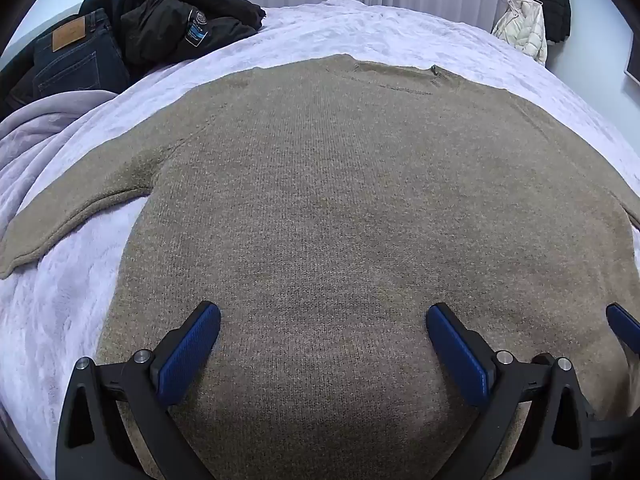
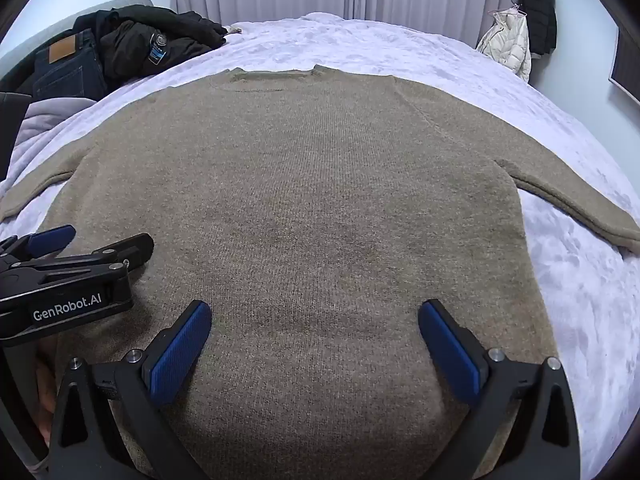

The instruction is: Fold small clothes

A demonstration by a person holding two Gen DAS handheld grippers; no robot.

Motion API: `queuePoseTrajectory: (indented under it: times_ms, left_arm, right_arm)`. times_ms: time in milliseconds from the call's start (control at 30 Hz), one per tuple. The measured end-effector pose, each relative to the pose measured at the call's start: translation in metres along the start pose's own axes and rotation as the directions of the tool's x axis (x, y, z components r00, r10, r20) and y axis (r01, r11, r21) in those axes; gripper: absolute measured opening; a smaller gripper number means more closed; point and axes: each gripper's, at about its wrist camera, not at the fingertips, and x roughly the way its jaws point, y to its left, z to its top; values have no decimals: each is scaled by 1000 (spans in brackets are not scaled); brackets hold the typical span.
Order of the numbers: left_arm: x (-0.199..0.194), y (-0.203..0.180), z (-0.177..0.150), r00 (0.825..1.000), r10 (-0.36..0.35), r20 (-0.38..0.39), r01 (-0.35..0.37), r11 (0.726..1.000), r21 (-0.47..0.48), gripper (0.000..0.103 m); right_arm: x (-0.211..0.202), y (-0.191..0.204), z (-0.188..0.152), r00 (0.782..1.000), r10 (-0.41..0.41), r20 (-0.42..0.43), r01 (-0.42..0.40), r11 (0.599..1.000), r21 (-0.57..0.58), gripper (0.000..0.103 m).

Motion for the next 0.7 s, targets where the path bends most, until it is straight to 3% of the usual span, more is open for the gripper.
queuePoseTrajectory:
  times_ms: [700]
  left_arm:
    - [-1,0,0,1000,8,9,-8,1000,6,103]
  right_arm:
    - [-2,6,2,1000,-5,-4,5,1000,-4,103]
